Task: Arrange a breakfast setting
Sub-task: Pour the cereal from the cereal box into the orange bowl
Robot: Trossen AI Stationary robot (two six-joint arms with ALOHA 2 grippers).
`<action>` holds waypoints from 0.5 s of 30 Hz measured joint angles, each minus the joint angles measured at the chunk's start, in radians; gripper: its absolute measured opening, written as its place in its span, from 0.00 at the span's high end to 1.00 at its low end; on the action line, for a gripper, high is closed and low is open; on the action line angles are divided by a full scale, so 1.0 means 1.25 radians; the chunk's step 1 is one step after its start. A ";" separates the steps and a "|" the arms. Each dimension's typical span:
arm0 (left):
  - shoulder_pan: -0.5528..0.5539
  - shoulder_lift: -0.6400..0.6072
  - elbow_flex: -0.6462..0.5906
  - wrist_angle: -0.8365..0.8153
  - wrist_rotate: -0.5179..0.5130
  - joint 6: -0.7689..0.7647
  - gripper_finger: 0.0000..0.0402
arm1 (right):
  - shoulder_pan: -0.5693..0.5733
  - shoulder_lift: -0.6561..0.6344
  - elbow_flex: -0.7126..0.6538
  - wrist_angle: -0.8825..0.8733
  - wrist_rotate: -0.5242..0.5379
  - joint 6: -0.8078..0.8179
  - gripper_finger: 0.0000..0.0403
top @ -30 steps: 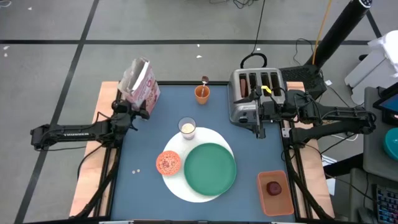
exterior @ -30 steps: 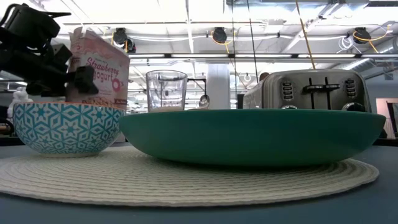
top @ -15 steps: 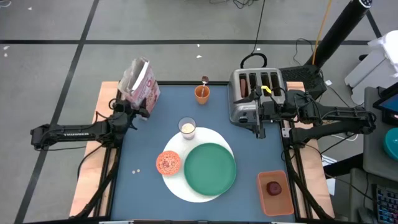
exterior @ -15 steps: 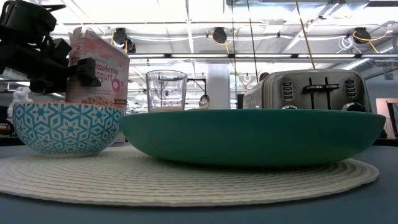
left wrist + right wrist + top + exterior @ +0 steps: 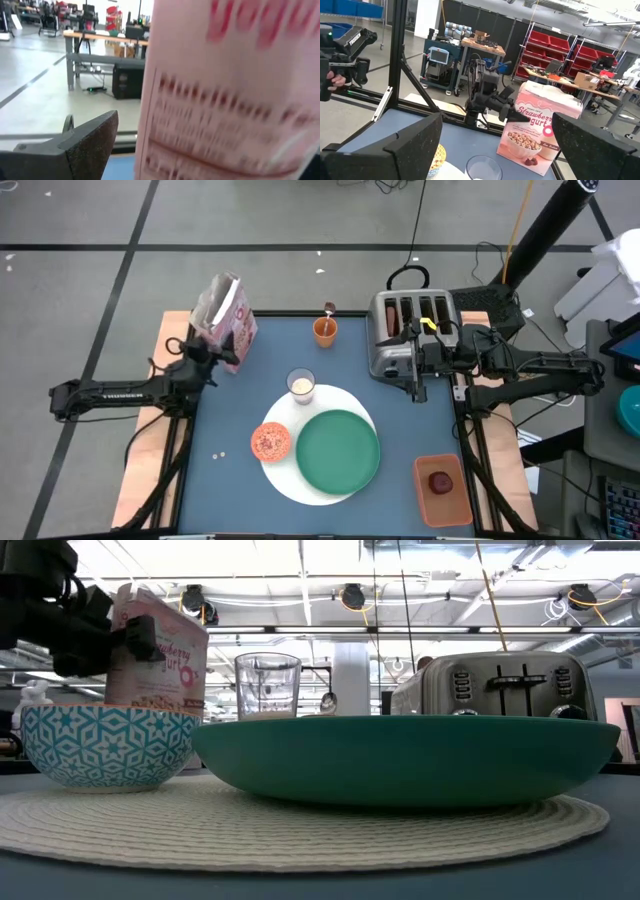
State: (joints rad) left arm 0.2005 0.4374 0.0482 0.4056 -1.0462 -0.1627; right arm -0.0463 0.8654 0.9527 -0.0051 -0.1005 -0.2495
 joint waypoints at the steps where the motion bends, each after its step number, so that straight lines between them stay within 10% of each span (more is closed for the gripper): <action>1: 0.000 0.000 0.000 0.019 0.000 0.018 0.02 | 0.000 0.000 0.000 0.000 0.000 0.000 0.09; 15: 0.000 0.000 0.000 0.199 0.000 0.165 0.02 | 0.000 0.000 0.000 0.000 0.000 -0.001 0.08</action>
State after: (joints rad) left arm 0.2005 0.4377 0.0486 0.6545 -1.0465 0.0434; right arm -0.0463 0.8654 0.9527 -0.0051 -0.1005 -0.2508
